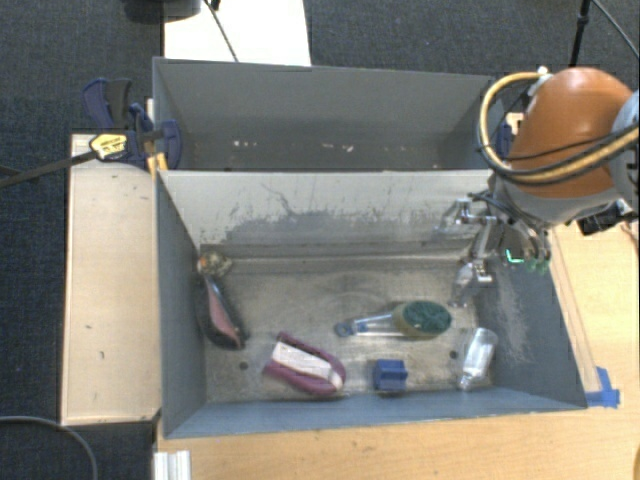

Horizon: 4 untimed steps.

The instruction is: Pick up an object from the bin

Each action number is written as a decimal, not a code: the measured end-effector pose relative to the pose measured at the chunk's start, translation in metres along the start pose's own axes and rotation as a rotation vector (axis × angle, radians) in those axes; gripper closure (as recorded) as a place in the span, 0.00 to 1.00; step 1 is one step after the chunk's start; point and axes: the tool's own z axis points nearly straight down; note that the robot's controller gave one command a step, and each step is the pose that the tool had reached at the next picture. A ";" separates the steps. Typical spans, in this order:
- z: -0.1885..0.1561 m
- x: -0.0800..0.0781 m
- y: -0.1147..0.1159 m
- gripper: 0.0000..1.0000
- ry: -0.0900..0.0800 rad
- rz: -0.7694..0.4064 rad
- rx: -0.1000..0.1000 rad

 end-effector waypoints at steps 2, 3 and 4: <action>0.125 0.024 0.010 0.00 -0.013 -0.464 0.002; 0.124 0.023 0.009 1.00 -0.016 -0.464 0.003; -0.025 0.025 0.008 1.00 -0.015 -0.650 0.006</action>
Offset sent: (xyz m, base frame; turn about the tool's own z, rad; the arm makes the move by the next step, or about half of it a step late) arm -0.0355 -0.0352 -0.1297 -0.2680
